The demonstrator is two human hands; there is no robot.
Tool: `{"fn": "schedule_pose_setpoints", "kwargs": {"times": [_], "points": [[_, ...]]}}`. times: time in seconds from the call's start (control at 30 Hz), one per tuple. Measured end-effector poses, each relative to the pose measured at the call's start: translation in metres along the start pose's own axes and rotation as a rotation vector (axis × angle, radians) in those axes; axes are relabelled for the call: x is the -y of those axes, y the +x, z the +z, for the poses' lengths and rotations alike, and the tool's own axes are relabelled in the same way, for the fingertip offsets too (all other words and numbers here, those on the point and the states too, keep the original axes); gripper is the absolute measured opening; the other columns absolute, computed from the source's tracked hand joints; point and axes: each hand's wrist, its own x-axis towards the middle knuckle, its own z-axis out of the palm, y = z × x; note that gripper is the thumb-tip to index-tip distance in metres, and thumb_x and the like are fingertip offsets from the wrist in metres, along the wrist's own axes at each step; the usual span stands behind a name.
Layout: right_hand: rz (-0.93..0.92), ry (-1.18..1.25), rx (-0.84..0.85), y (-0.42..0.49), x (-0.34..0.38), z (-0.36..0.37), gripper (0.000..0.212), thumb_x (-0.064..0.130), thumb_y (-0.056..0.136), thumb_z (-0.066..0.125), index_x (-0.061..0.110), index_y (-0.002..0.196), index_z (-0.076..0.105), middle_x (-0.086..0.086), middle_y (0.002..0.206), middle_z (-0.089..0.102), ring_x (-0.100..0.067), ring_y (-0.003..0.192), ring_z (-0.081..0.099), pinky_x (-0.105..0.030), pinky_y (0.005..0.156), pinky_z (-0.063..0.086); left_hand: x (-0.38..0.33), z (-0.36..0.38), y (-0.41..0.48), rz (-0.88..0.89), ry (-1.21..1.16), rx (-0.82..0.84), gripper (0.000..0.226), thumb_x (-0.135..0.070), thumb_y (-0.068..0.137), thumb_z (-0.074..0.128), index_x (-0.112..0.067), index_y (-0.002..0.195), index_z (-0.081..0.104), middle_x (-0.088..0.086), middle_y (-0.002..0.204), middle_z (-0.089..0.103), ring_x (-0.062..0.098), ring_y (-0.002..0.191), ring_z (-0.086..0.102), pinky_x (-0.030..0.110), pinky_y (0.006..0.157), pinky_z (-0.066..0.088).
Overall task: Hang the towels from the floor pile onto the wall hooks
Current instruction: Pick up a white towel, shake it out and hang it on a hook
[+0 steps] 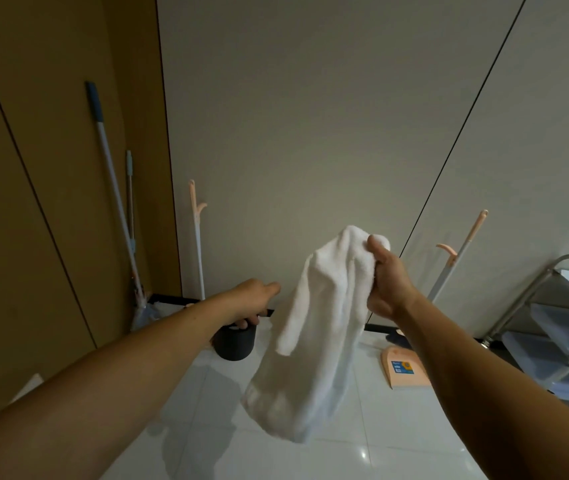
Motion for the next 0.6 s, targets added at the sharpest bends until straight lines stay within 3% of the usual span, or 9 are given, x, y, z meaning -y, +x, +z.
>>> {"fn": "schedule_pose_setpoints", "kwargs": {"times": [0.07, 0.13, 0.2, 0.3, 0.37, 0.47, 0.6], "points": [[-0.013, 0.027, 0.062, -0.003, 0.002, 0.0, 0.063, 0.06, 0.09, 0.049, 0.006, 0.115, 0.07, -0.021, 0.119, 0.067, -0.033, 0.114, 0.063, -0.043, 0.088, 0.054, 0.008, 0.003, -0.004, -0.053, -0.042, 0.077, 0.06, -0.059, 0.09, 0.031, -0.01, 0.112, 0.057, 0.013, 0.104, 0.065, 0.025, 0.081, 0.062, 0.03, 0.065, 0.05], [-0.025, 0.066, 0.104, -0.007, 0.004, 0.002, 0.065, 0.06, 0.09, 0.049, 0.004, 0.118, 0.067, -0.022, 0.122, 0.064, -0.036, 0.121, 0.057, -0.049, 0.104, 0.043, 0.013, 0.006, -0.005, -0.098, -0.124, 0.163, 0.068, -0.068, 0.088, 0.031, -0.01, 0.111, 0.06, 0.013, 0.103, 0.068, 0.027, 0.087, 0.066, 0.035, 0.074, 0.055], [-0.041, 0.1, 0.124, -0.008, 0.006, 0.004, 0.066, 0.059, 0.09, 0.05, 0.003, 0.122, 0.062, -0.022, 0.122, 0.062, -0.037, 0.124, 0.053, -0.052, 0.111, 0.033, 0.013, 0.007, -0.004, -0.112, -0.279, 0.23, 0.07, -0.069, 0.087, 0.033, -0.009, 0.108, 0.061, 0.012, 0.102, 0.068, 0.028, 0.094, 0.066, 0.04, 0.081, 0.054], [-0.076, 0.131, 0.16, -0.012, 0.01, 0.006, 0.062, 0.058, 0.094, 0.045, 0.004, 0.12, 0.062, -0.02, 0.118, 0.063, -0.036, 0.122, 0.053, -0.052, 0.112, 0.032, 0.004, 0.005, 0.002, -0.059, -0.478, 0.166, 0.057, -0.061, 0.09, 0.039, -0.011, 0.106, 0.06, 0.012, 0.1, 0.07, 0.028, 0.096, 0.066, 0.041, 0.084, 0.052], [-0.095, 0.15, 0.176, -0.015, 0.012, 0.007, 0.061, 0.058, 0.095, 0.042, 0.005, 0.116, 0.065, -0.019, 0.116, 0.064, -0.035, 0.118, 0.056, -0.051, 0.108, 0.037, -0.002, 0.005, 0.005, -0.05, -0.475, 0.141, 0.057, -0.058, 0.09, 0.042, -0.009, 0.114, 0.058, 0.013, 0.103, 0.07, 0.028, 0.096, 0.066, 0.041, 0.084, 0.052], [-0.125, 0.166, 0.197, -0.02, 0.016, 0.011, 0.057, 0.055, 0.096, 0.039, 0.007, 0.106, 0.067, -0.014, 0.106, 0.063, -0.031, 0.108, 0.06, -0.048, 0.103, 0.041, -0.007, 0.011, 0.007, -0.108, -0.382, 0.248, 0.063, -0.06, 0.084, 0.045, -0.006, 0.115, 0.055, 0.016, 0.102, 0.071, 0.032, 0.093, 0.069, 0.039, 0.074, 0.054], [-0.177, 0.17, 0.2, -0.024, 0.02, 0.013, 0.051, 0.052, 0.097, 0.039, 0.008, 0.102, 0.063, -0.013, 0.102, 0.056, -0.029, 0.103, 0.055, -0.048, 0.111, 0.028, -0.009, 0.024, 0.013, -0.139, -0.449, 0.407, 0.06, -0.056, 0.077, 0.051, -0.008, 0.112, 0.057, 0.013, 0.098, 0.074, 0.029, 0.088, 0.072, 0.039, 0.069, 0.052]]}}
